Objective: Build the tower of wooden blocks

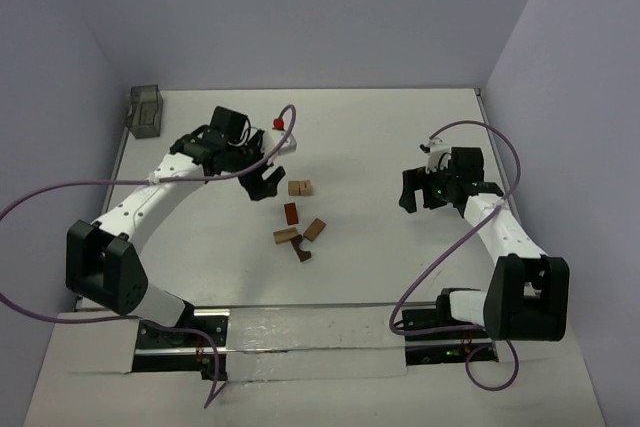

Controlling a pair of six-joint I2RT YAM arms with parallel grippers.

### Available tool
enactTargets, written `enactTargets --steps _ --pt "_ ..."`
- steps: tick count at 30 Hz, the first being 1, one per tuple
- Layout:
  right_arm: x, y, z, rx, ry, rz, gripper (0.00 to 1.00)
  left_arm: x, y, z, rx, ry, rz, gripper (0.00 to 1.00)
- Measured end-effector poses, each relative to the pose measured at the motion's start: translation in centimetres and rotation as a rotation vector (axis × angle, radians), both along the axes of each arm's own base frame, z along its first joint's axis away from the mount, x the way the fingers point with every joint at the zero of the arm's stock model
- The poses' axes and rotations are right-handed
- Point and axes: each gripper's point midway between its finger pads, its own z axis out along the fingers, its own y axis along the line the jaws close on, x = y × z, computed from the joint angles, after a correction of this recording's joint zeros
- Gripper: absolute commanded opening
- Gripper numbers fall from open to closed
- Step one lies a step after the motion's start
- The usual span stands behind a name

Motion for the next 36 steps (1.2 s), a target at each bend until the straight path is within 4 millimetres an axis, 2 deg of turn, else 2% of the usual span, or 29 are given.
enactTargets --steps 2,4,6,8,18,30,32,36 --pt "0.0 0.4 0.0 -0.007 -0.002 0.013 1.00 -2.1 0.4 -2.6 0.011 0.068 0.015 0.73" --pt "0.0 0.6 0.0 -0.027 -0.007 0.021 1.00 -3.0 0.5 -4.8 0.001 0.089 0.036 0.71" --pt "0.0 1.2 0.0 -0.048 -0.015 0.043 1.00 -4.9 1.4 -7.1 0.012 0.133 0.056 0.69" --pt "-0.1 1.8 0.1 -0.061 -0.025 0.067 1.00 -6.0 1.8 -8.4 0.022 0.164 0.066 0.68" --pt "0.0 1.6 0.1 -0.093 -0.031 0.062 1.00 -5.5 -1.0 -10.0 0.040 0.103 0.019 0.70" --pt "0.1 1.2 -0.1 -0.112 -0.026 0.046 1.00 -6.4 -2.2 -13.7 0.115 0.128 -0.019 0.71" --pt "0.1 1.2 -0.3 -0.113 -0.021 0.046 1.00 -6.7 -2.4 -14.2 0.124 0.126 -0.031 0.70" --pt "0.1 1.1 -0.5 -0.117 -0.013 0.043 1.00 -7.5 -2.5 -15.2 0.146 0.134 -0.056 0.59"
